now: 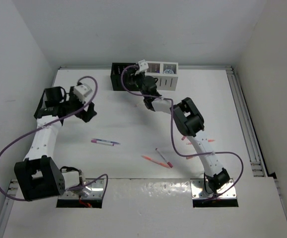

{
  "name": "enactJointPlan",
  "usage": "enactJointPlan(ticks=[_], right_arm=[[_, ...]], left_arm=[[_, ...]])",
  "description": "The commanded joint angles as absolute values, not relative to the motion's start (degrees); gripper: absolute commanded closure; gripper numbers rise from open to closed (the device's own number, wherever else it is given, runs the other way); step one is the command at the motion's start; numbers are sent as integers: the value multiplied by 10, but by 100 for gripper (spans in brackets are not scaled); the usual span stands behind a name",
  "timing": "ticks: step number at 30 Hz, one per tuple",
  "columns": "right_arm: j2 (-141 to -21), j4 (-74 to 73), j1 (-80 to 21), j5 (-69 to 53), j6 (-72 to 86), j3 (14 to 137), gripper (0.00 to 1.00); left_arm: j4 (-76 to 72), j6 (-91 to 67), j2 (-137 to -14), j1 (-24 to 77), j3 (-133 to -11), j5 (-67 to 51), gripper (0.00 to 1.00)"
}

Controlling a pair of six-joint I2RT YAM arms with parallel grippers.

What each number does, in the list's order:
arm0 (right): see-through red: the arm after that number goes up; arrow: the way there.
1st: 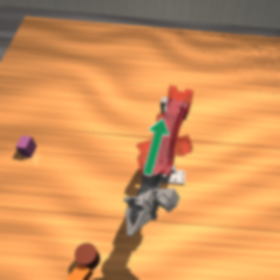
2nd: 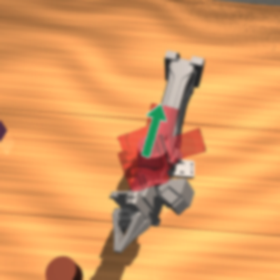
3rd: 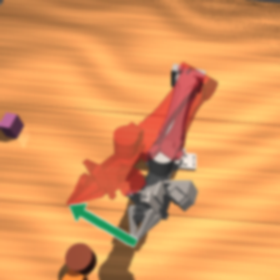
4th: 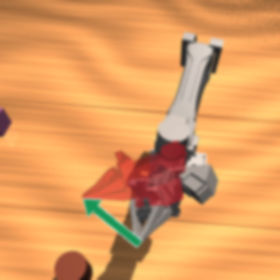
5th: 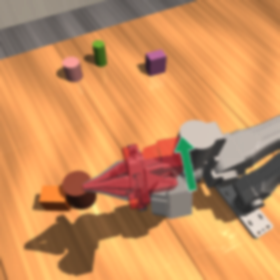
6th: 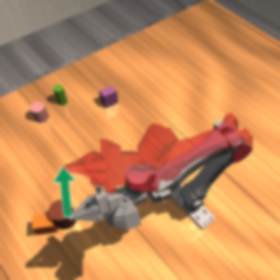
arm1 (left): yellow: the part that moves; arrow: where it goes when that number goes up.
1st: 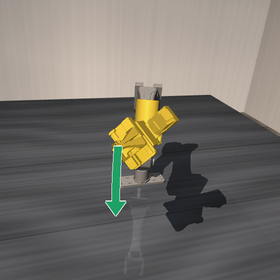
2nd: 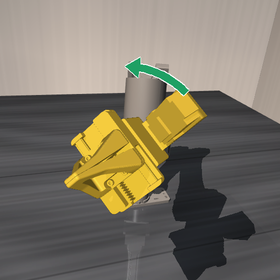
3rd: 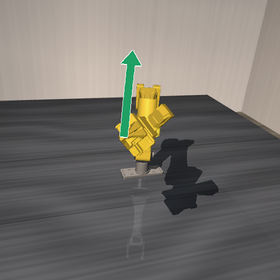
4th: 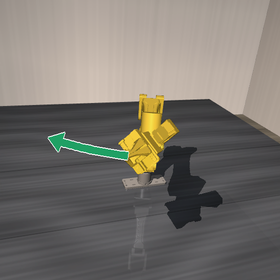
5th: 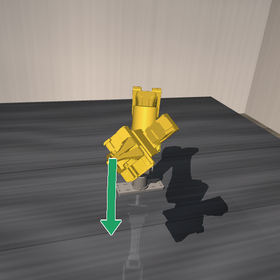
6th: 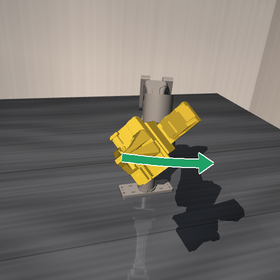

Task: Sort the stationery into containers
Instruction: Place the pen in the storage box, then pick up the pen from the center of the board.

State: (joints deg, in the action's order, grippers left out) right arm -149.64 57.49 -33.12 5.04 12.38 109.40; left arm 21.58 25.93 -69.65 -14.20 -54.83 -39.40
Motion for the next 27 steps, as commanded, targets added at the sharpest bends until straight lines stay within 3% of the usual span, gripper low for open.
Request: enactJointPlan(ticks=[1, 6, 8, 10, 13, 16, 27], right_arm=[[-1347, 617, -326, 18, 148, 1006, 52], [-1139, 549, -322, -10, 138, 811, 58], [-1052, 478, -313, -18, 124, 723, 60], [-1002, 346, -294, -7, 124, 679, 62], [-934, 128, -242, 5, 154, 683, 66], [-877, 16, -169, -58, 178, 658, 68], [-794, -92, -19, -162, 204, 563, 72]], left_arm=[[403, 501, -685, -88, -566, -432, 3], [411, 520, -699, 64, -531, -377, 27], [384, 493, -717, 124, -524, -332, 38], [377, 480, -738, 159, -528, -292, 42], [367, 464, -785, 219, -541, -233, 42], [375, 450, -837, 262, -566, -180, 41], [407, 428, -963, 343, -604, -59, 40]])
